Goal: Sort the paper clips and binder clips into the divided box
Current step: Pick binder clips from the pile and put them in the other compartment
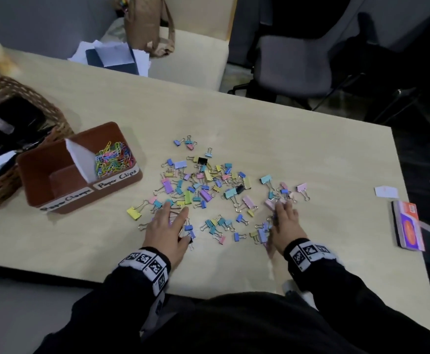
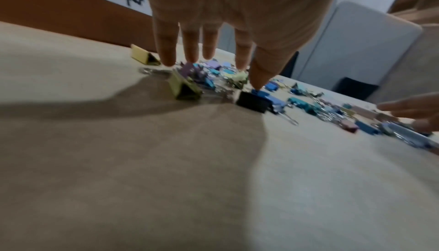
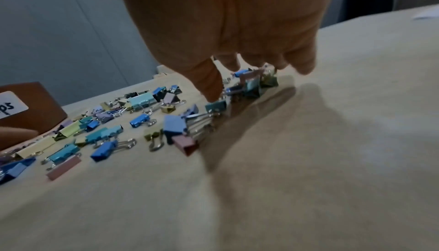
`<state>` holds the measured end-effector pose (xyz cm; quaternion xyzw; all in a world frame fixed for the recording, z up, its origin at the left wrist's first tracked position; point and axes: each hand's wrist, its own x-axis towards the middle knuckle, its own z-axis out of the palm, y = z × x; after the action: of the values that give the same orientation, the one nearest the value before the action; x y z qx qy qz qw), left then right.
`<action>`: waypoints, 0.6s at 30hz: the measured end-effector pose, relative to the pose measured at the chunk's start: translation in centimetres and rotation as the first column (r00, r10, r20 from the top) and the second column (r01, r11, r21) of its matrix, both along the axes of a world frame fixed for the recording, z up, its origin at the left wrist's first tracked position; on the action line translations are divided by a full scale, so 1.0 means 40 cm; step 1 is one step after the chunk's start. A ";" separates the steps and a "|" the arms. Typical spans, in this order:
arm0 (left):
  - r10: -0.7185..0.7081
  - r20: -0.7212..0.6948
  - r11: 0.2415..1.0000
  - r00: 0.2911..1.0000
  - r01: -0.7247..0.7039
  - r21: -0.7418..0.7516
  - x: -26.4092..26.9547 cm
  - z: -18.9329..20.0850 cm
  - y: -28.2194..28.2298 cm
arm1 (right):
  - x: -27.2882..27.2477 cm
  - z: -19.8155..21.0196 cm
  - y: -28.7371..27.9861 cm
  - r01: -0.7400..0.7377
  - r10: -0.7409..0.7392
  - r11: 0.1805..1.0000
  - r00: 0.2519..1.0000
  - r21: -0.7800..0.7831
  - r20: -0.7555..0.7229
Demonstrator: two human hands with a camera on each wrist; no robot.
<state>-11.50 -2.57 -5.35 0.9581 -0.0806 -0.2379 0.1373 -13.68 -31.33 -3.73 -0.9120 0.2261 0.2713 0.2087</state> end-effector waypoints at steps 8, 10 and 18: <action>0.087 -0.013 0.994 0.996 -0.086 0.061 0.041 0.005 0.004 | 0.005 0.024 -0.012 0.170 -0.197 0.975 0.961 0.145 0.197; 0.102 -0.016 0.992 0.995 -0.101 0.076 0.050 0.009 0.007 | 0.016 0.024 -0.044 0.264 -0.291 0.950 0.942 0.163 0.166; -0.079 0.011 0.995 0.997 0.078 0.069 0.058 0.028 -0.026 | 0.123 0.030 -0.133 0.103 -0.099 0.994 0.989 -0.035 0.108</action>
<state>-9.19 -3.61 -4.22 0.9600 -0.1110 -0.2392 0.0941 -8.78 -36.63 -2.55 -0.9165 0.2662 0.2068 0.2154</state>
